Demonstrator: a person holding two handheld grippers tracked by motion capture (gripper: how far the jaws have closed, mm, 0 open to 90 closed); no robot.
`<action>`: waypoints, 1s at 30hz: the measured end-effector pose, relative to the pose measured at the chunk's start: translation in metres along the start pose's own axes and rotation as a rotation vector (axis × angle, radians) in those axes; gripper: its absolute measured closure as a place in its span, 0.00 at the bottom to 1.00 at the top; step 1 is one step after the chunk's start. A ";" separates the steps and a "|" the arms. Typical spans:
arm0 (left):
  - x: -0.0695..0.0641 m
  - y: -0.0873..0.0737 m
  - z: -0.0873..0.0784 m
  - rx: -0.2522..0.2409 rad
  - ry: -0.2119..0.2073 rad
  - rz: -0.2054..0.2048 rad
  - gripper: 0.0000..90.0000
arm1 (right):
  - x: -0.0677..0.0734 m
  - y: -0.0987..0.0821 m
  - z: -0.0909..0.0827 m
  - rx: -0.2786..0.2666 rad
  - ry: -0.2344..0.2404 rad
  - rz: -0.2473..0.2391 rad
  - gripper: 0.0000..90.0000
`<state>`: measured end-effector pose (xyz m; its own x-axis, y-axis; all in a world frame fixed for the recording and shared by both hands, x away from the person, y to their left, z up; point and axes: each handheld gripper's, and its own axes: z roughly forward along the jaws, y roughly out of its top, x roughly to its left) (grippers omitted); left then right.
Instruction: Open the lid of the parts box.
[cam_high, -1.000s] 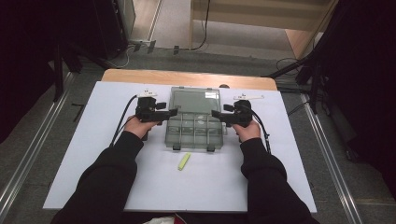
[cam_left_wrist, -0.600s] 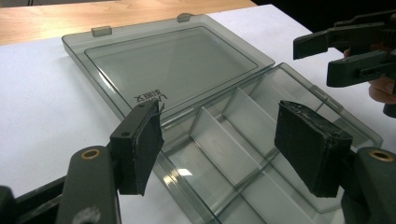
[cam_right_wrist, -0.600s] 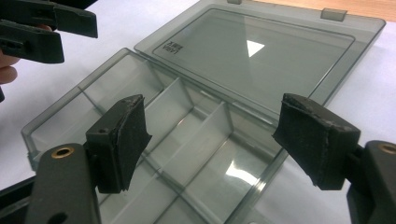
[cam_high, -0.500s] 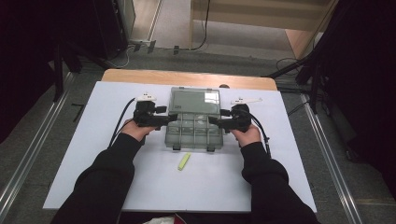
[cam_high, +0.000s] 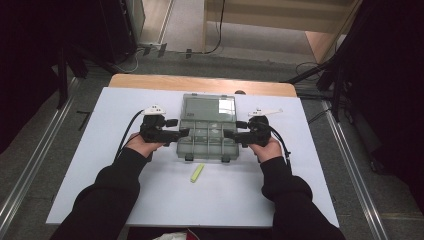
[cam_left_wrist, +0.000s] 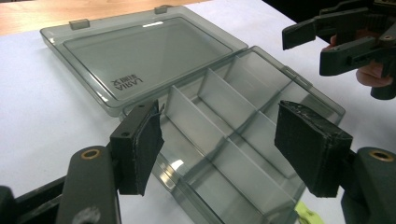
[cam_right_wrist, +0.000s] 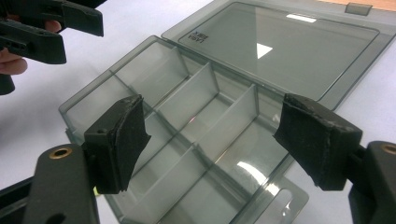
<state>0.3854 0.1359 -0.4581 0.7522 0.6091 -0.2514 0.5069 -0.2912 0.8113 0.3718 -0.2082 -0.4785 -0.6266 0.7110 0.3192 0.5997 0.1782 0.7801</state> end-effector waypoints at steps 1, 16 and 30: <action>-0.001 -0.001 -0.001 -0.001 -0.003 0.002 0.35 | 0.001 0.000 0.000 -0.001 0.003 -0.003 0.27; -0.009 -0.017 -0.019 0.018 -0.041 0.030 0.35 | 0.022 -0.015 -0.016 0.005 0.043 -0.006 0.27; -0.018 -0.032 -0.035 0.028 -0.033 0.052 0.35 | 0.039 -0.034 -0.031 0.029 0.075 -0.040 0.27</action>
<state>0.3410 0.1606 -0.4610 0.7911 0.5682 -0.2265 0.4778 -0.3428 0.8088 0.3116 -0.2077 -0.4760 -0.6848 0.6505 0.3284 0.5872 0.2258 0.7773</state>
